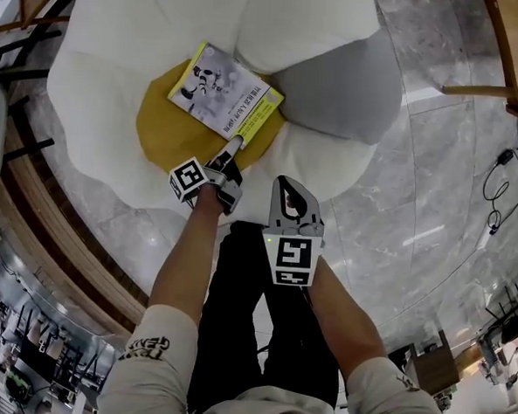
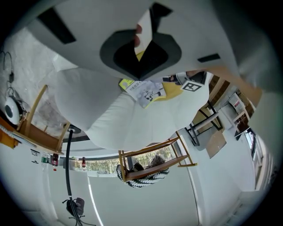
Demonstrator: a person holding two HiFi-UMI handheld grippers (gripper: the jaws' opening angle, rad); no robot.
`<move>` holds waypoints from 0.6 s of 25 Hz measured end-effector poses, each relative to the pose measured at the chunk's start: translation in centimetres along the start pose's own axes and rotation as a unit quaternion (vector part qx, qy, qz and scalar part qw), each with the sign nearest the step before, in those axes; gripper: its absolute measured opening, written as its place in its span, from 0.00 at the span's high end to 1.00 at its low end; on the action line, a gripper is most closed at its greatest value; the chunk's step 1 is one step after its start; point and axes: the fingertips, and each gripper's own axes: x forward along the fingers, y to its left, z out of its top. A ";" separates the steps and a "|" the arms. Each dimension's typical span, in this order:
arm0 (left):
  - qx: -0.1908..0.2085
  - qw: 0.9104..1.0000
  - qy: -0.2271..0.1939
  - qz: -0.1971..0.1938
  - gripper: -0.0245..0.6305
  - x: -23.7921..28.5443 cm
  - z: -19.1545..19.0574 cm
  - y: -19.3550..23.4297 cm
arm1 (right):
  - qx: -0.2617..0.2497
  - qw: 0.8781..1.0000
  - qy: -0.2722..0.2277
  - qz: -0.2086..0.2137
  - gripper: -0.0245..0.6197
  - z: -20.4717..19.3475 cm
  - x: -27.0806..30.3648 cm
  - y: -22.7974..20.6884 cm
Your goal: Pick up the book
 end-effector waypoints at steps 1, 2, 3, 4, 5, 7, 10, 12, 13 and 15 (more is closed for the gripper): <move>0.000 1.000 0.003 0.000 0.50 0.1 0.0 0.1 | 0.000 1.000 0.001 -0.001 0.92 0.0 0.2 -0.1; 0.001 1.000 0.006 0.004 0.50 0.3 0.1 0.4 | 0.000 1.000 0.001 -0.003 0.92 0.0 0.4 -0.1; 0.003 1.000 0.008 0.014 0.50 0.5 0.1 0.8 | 0.001 1.000 0.001 -0.004 0.92 0.1 0.5 -0.2; 0.006 1.000 0.010 0.026 0.50 0.7 0.2 1.2 | 0.002 1.000 0.001 -0.004 0.92 0.2 0.7 -0.2; 0.009 0.999 0.011 0.038 0.50 0.9 0.2 1.6 | 0.002 1.000 0.001 -0.004 0.92 0.2 0.8 -0.2; 0.004 0.999 0.014 0.047 0.50 1.1 0.2 1.8 | -0.005 1.000 0.002 -0.003 0.92 0.2 0.8 0.0; -0.035 0.999 -0.009 -0.016 0.49 1.6 1.7 -0.7 | -0.010 1.000 0.002 -0.005 0.92 0.4 0.7 -0.1; -0.035 0.997 -0.045 -0.051 0.53 2.4 4.4 -2.8 | -0.007 1.000 0.002 -0.009 0.92 0.6 0.6 -0.5; -0.023 0.998 -0.050 -0.043 0.50 3.0 5.6 -3.2 | -0.006 1.000 0.002 -0.011 0.92 0.7 0.6 -0.7; 0.003 0.999 -0.034 -0.020 0.47 4.1 6.9 -3.8 | -0.008 1.000 0.001 -0.014 0.92 0.9 0.5 -0.9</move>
